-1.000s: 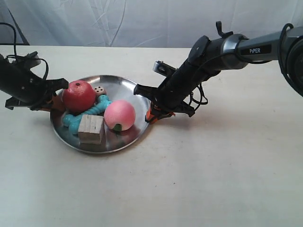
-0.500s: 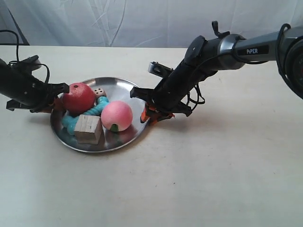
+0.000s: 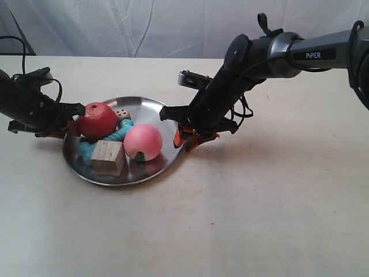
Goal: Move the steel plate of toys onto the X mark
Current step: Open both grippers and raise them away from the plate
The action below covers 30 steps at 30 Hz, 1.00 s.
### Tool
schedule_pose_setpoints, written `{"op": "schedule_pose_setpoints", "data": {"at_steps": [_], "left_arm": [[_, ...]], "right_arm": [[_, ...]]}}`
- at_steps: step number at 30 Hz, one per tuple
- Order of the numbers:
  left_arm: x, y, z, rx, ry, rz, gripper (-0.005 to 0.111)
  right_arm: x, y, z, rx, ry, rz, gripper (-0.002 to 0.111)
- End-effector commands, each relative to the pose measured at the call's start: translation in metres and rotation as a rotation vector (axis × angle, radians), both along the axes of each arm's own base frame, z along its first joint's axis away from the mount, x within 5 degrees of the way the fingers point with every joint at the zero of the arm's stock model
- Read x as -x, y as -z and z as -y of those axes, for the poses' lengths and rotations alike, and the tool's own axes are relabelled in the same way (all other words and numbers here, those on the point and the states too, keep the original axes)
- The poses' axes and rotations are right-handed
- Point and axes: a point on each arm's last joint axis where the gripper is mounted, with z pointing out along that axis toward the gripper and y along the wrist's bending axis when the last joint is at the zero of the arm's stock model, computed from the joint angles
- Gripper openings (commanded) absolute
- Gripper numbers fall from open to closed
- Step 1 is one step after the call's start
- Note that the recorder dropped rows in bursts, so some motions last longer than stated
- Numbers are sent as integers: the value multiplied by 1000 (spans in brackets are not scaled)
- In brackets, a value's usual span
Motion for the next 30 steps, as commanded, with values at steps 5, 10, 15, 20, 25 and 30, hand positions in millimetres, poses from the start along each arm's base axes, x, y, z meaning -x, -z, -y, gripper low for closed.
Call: {"op": "schedule_pose_setpoints", "data": {"at_steps": [5,10,15,20,25,30], "left_arm": [[8,-25,-45,-45,-122,-5,30],[9,-39,-44,-12,-145,34,26],[15,-53,-40,8,-116,33,20],[24,-92,-36,22,-85,144,0],[48,-139,-28,52,-50,340,0],[91,-184,-27,-8,-94,558,0]], "right_arm": [[5,-21,8,97,-36,31,34],[5,-54,11,96,-27,128,34],[11,-79,18,139,-64,180,32],[20,-118,22,133,-74,282,2],[37,-170,30,132,-92,424,-1],[61,-223,44,143,-71,621,-1]]}}
